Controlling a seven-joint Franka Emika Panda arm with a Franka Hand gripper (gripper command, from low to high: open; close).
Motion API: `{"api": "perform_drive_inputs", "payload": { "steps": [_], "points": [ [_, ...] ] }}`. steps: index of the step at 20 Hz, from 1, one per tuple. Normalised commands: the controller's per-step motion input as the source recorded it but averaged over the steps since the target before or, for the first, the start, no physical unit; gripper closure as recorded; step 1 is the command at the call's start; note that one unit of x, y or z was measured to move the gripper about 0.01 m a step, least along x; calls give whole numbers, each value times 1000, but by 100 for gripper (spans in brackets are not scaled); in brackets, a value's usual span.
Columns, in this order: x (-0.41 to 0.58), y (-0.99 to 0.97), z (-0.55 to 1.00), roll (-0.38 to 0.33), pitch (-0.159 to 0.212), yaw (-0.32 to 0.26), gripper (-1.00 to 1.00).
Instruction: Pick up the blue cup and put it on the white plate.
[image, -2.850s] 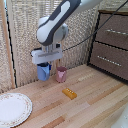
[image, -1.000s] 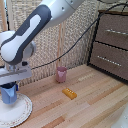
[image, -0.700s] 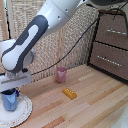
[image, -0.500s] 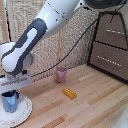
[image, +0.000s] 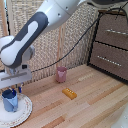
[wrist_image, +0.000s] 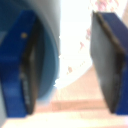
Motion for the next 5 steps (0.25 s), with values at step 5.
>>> {"api": "perform_drive_inputs", "payload": {
  "steps": [5],
  "points": [
    [273, -37, 830, -84, -68, 0, -100]
  ]
}}
